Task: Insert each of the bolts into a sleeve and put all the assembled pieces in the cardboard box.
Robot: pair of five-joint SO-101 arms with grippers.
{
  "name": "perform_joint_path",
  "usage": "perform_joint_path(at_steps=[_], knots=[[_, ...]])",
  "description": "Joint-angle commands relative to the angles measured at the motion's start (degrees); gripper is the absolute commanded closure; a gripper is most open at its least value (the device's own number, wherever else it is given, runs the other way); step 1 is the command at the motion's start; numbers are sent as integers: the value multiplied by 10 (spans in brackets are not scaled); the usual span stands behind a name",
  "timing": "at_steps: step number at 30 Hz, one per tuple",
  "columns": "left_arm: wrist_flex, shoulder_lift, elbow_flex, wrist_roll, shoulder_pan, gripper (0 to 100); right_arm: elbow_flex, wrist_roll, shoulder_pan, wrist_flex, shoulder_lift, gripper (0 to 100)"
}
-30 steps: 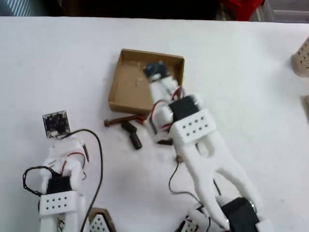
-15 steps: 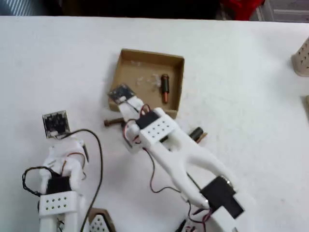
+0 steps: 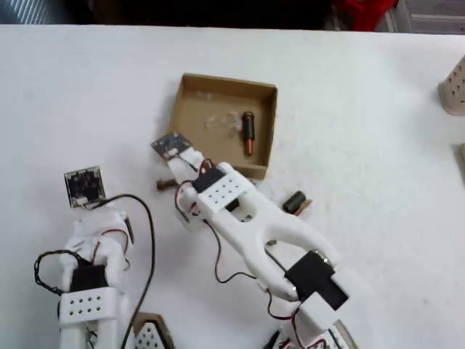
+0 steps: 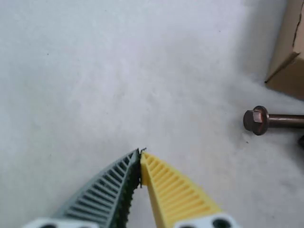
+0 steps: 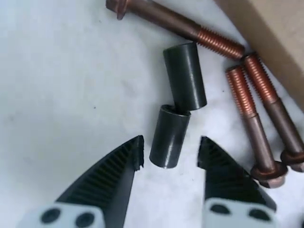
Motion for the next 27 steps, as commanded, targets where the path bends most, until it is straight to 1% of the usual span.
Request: perform_joint_path(at_steps=[1, 7, 12, 14, 19, 21, 27], knots=[[-19, -8, -2, -4, -6, 977, -23, 2, -2, -8, -2, 739], [-19, -8, -2, -4, -6, 977, -25, 2, -2, -10, 22, 755], [-19, -8, -2, -4, -6, 977, -25, 2, -2, -52, 75, 789], [-19, -8, -2, -4, -6, 977, -26, 2, -2, -59, 87, 828], [-19, -8, -2, -4, -6, 977, -26, 2, -2, -63, 68, 985], [-19, -8, -2, -4, -6, 977, -23, 2, -2, -59, 51, 971], [-19, -8, -2, -4, -6, 977, 8, 2, -1, -36, -22, 981]])
